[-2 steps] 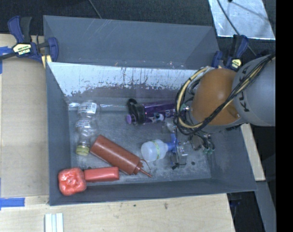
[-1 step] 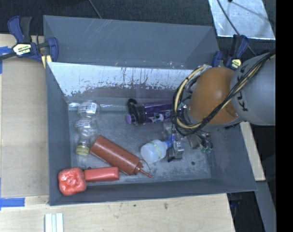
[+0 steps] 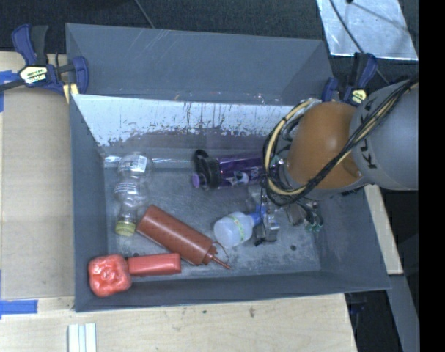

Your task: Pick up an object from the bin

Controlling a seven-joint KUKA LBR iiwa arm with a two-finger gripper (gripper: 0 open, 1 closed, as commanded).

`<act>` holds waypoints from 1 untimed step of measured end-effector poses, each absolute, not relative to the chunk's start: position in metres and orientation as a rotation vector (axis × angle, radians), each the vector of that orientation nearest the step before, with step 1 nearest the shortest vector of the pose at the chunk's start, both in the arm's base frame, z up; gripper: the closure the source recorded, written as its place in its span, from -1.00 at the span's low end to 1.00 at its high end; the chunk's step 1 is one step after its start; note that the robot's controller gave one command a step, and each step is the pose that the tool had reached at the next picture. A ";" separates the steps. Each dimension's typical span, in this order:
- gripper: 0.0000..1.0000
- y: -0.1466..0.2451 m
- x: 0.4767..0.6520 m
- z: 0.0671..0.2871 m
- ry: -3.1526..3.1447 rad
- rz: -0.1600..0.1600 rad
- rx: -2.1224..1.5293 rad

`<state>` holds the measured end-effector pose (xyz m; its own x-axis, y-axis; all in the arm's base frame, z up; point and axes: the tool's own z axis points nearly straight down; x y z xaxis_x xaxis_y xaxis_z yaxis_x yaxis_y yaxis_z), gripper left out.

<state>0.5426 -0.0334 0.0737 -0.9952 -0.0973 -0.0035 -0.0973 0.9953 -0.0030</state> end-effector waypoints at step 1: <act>1.00 -0.034 0.542 0.078 3.135 -0.004 -0.153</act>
Offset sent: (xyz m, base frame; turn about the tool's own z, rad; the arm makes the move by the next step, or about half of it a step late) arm 0.0000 -0.0001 0.1007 0.0000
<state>0.5420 -0.0336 0.0778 -0.9953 -0.0972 -0.0025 -0.0972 0.9953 -0.0028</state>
